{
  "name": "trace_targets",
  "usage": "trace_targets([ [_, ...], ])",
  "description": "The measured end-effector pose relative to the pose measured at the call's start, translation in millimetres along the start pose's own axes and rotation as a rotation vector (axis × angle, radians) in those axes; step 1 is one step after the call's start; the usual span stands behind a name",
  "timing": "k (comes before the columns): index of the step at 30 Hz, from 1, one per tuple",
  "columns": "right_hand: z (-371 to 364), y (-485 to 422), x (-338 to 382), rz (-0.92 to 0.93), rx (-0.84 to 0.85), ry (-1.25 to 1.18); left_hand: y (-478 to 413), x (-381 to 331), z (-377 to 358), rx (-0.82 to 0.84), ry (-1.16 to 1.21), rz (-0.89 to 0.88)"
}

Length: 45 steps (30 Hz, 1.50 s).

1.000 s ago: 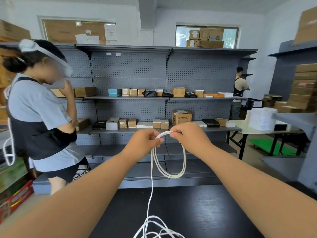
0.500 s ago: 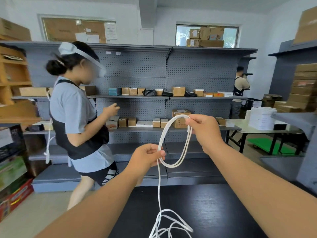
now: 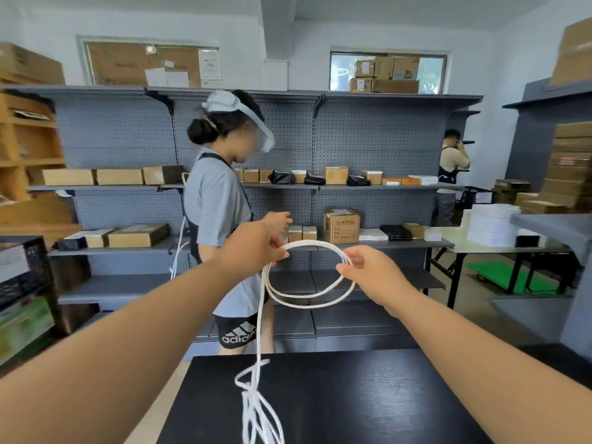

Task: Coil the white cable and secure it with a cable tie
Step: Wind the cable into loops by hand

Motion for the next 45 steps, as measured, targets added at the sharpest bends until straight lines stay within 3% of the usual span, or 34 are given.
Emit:
trace_targets([
  [5,-14.9,3.0,34.5,0.267,0.074,0.336,-5.5,-15.9,10.3,0.080,-0.124,-0.107],
  [13,-16.2,1.0,49.7,0.330,0.160,0.361,-0.8,-10.6,7.6,0.073,-0.087,-0.163],
  [20,-3.9,-2.5,53.2,0.246,0.113,0.096,14.3,11.5,-26.8,0.080,0.590,0.109],
  [28,8.1,0.3,51.2,0.205,0.013,-0.123,32.2,9.7,-60.9,0.078,1.147,0.280],
  [31,9.3,0.3,42.6,0.188,-0.036,-0.202,32.6,9.3,-60.8,0.066,1.237,0.287],
  [39,3.3,4.4,18.8,0.029,0.010,-0.336,23.3,9.4,-33.9,-0.034,0.876,0.250],
  [42,4.6,5.8,18.0,0.019,0.085,-0.244,17.2,7.8,-19.4,-0.032,0.685,0.197],
  [45,6.8,5.5,26.0,0.079,0.102,0.005,9.2,3.5,-6.0,-0.046,0.389,0.126],
])
Point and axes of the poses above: each hand's wrist, its own y-axis away from the middle knuckle, its own z-axis out of the back of the hand, x = y × z, the point moved 2 cm from there along -y, towards the middle knuckle, and after that the axes turned 8 degrees about -y, right-handed, at the moved point
